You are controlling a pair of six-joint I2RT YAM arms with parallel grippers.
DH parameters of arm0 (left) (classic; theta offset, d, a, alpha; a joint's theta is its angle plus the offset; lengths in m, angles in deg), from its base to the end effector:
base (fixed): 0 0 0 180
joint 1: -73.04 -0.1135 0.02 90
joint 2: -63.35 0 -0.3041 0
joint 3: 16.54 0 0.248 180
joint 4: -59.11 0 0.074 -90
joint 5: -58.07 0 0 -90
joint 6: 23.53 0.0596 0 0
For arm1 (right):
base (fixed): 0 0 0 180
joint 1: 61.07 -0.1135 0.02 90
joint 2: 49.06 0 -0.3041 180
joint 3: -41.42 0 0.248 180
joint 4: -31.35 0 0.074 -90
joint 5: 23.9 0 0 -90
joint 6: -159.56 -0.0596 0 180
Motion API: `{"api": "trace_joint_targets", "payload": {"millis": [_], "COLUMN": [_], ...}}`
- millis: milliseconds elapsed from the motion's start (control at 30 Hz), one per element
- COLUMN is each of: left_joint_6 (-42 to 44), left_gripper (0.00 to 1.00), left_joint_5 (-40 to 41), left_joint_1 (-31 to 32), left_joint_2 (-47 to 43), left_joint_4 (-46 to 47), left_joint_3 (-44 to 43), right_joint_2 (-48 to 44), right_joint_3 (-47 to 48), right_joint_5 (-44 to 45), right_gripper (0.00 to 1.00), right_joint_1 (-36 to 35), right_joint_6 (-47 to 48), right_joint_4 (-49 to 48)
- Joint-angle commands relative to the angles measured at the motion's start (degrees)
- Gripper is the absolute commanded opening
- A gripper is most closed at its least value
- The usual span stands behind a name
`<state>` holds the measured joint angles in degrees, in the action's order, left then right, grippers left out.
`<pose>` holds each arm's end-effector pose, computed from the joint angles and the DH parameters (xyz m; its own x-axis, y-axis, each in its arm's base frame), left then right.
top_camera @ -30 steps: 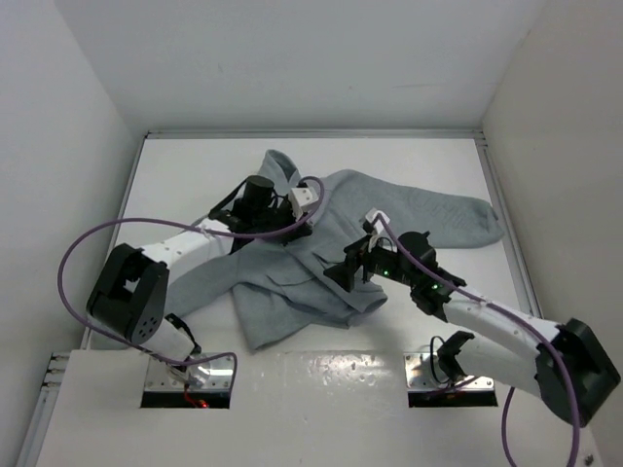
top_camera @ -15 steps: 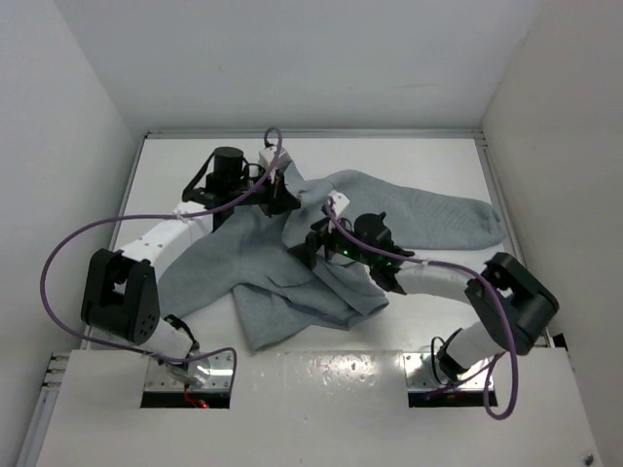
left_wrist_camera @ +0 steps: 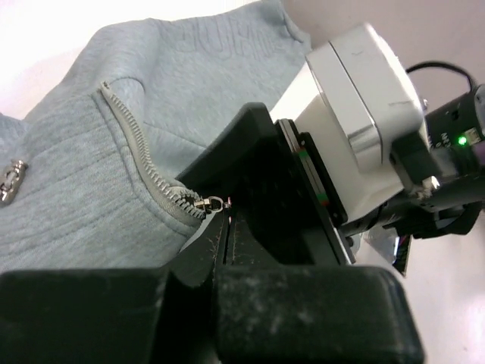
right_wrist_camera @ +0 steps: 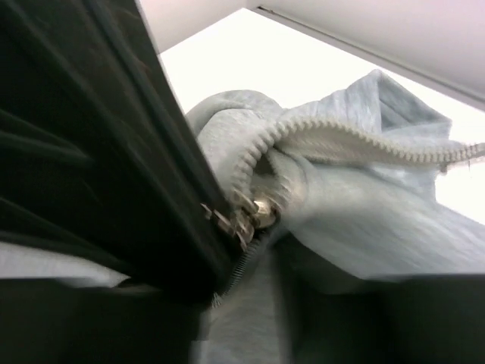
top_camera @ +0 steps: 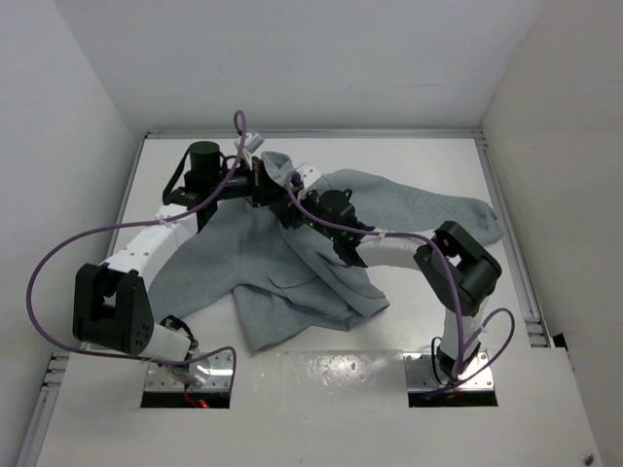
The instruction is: Zip up the jacket
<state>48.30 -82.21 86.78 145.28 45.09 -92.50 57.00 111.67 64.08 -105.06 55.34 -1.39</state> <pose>0.3090 -0.1227 0.3505 -0.5818 -0.0629 -0.8109 0.7078 0.4520 -0.5429 0.3141 0.3061 0.2535 -0.2141 0.1346 -0.9675 -0.6879 0.6824 0.2471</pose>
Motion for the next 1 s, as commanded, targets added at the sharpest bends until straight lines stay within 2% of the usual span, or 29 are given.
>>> {"api": "trace_joint_targets", "payload": {"millis": [0, 100, 167, 200, 233, 267, 300, 333, 400, 433, 567, 667, 700, 733, 767, 800, 867, 900, 967], "left_joint_6": [-4.7, 0.9, 4.0, 8.2, 10.4, 12.6, 16.9, 18.6, 20.2, 22.2, 22.2, 22.2, 22.2, 22.2, 22.2, 22.2, 22.2, 22.2, 21.2], "left_gripper": [0.00, 0.00, 0.00, 0.00, 0.00, 0.00, 0.00, 0.00, 0.00, 0.00, 0.00, 0.00, 0.00, 0.00, 0.00, 0.00, 0.00, 0.00, 0.00], "left_joint_5": [-8.5, -6.3, -1.2, 1.3, 6.0, 9.9, 13.7, 18.9, 23.3, 24.5, 26.4, 25.8, 25.2, 24.4, 23.5, 22.8, 21.2, 20.1, 18.7], "left_joint_1": [-0.1, -1.2, -1.2, -1.2, -1.2, 0.4, 1.3, 1.9, 3.7, 4.3, 6.6, 8.3, 9.2, 9.7, 9.7, 10.6, 11.3, 11.8, 11.8], "left_joint_2": [-3.7, -3.7, -3.7, -3.1, -3.1, -2.1, -1.1, -0.5, -0.5, 0.2, 0.2, -0.4, -1.2, -1.7, -1.7, -3.1, -4.1, -5.2, -6.3], "left_joint_4": [2.6, -0.8, -3.2, -4.5, -6.7, -8.1, -9.6, -10.3, -10.3, -10.3, -7.3, -6.0, -5.4, -4.9, -4.9, -4.9, -4.9, -4.9, -4.9], "left_joint_3": [0.8, 0.8, 0.2, -0.4, -0.9, -1.8, -1.9, -1.9, -0.5, 0.1, 2.5, 3.7, 4.5, 4.5, 5.1, 5.7, 6.6, 7.4, 8.4], "right_joint_2": [0.5, -2.9, -7.2, -10.6, -14.2, -16.2, -22.2, -24.2, -29.7, -33.0, -40.1, -41.3, -41.3, -41.3, -41.5, -42.2, -42.3, -42.8, -43.2], "right_joint_3": [2.1, -2.9, -10.0, -12.0, -13.9, -19.7, -21.6, -23.3, -28.5, -30.5, -34.5, -34.5, -34.3, -34.0, -33.8, -34.3, -34.9, -35.4, -36.1], "right_joint_5": [2.3, -2.3, -5.5, -7.5, -8.6, -11.1, -13.2, -15.1, -16.7, -18.5, -22.1, -29.5, -30.9, -31.9, -32.3, -31.8, -30.2, -30.0, -29.2], "right_gripper": [0.29, 0.09, 0.03, 0.00, 0.00, 0.00, 0.00, 0.00, 0.00, 0.00, 0.00, 0.00, 0.04, 0.26, 0.28, 0.23, 0.05, 0.00, 0.00], "right_joint_1": [0.7, 2.0, 2.5, 2.7, 2.7, 2.7, 2.5, 2.4, 2.2, 2.1, 1.9, 1.7, 1.8, 1.9, 1.7, 1.7, 2.0, 1.9, 1.8], "right_joint_6": [2.5, 3.8, 4.2, 4.4, 4.5, 4.5, 4.2, 4.3, 3.7, 4.0, 2.5, 1.4, 1.3, 1.5, 1.6, 1.7, 2.3, 2.5, 3.1], "right_joint_4": [-5.6, -6.6, -6.5, -5.6, -5.1, -3.6, -1.5, 1.7, 6.2, 12.1, 19.9, 25.6, 27.0, 29.1, 29.6, 29.1, 27.7, 27.3, 26.0]}}
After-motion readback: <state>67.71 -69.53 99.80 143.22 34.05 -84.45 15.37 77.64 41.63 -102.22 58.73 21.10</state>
